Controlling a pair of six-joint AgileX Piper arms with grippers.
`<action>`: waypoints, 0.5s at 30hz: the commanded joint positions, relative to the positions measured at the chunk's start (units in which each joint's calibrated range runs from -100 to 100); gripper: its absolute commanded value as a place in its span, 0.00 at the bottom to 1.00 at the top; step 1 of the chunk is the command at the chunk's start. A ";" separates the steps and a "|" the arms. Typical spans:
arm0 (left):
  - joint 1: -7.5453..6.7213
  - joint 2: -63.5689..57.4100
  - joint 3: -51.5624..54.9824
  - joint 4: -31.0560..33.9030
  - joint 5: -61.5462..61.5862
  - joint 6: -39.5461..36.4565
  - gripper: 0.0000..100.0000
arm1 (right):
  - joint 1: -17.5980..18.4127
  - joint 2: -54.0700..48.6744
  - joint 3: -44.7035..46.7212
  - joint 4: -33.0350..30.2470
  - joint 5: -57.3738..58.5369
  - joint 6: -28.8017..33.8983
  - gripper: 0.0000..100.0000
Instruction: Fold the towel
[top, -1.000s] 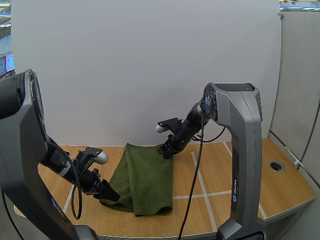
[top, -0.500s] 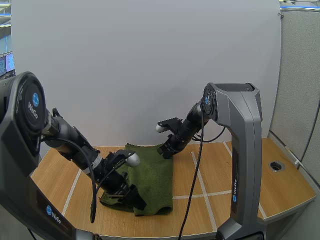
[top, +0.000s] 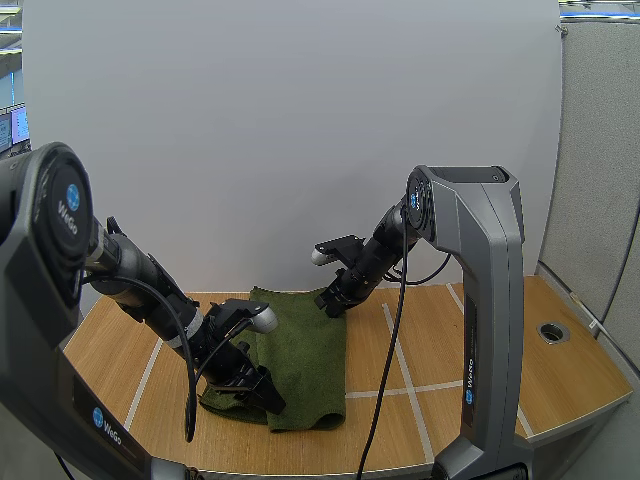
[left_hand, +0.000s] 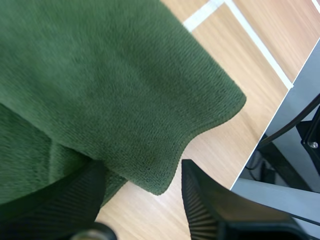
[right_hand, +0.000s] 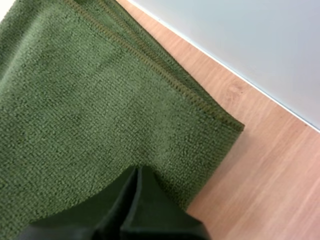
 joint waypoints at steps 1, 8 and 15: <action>-0.17 5.17 -0.29 -0.19 -0.78 -0.95 0.75 | -0.26 -0.93 0.21 0.01 -0.68 -0.34 0.00; -0.17 7.56 -0.29 -2.19 2.40 0.67 0.75 | -0.26 -0.93 0.21 0.26 -0.68 -0.34 0.00; -0.17 7.88 -0.29 -2.62 1.58 1.17 0.75 | -0.26 -0.93 0.21 0.62 -0.68 -0.34 0.00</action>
